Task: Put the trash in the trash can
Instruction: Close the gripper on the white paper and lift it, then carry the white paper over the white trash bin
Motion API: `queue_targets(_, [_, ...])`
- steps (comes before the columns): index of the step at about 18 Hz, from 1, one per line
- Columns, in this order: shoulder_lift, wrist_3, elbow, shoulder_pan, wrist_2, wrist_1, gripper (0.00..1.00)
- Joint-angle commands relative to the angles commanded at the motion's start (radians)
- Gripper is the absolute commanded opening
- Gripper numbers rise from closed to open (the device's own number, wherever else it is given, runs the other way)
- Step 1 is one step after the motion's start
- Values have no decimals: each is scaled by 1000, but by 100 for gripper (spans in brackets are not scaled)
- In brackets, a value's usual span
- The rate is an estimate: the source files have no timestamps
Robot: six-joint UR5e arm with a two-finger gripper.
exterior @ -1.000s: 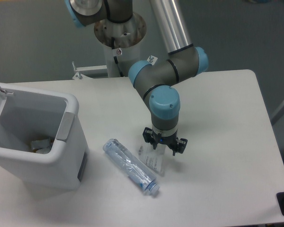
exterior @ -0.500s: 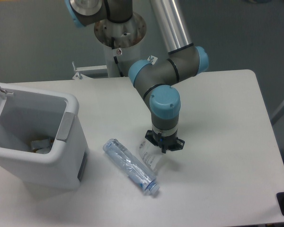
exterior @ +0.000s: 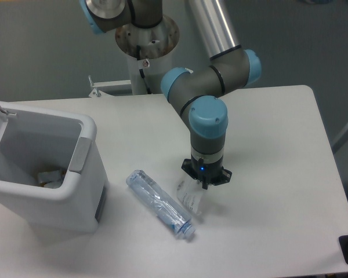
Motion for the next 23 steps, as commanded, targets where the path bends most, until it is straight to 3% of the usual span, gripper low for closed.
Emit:
queue_targets(6, [5, -8, 6, 3, -11, 0, 0])
queue_targets(10, [6, -35, 29, 21, -77, 0, 0])
queue_targets(16, [8, -104, 104, 35, -155, 0, 0])
queue_targets(23, [64, -155, 152, 51, -271, 2, 0])
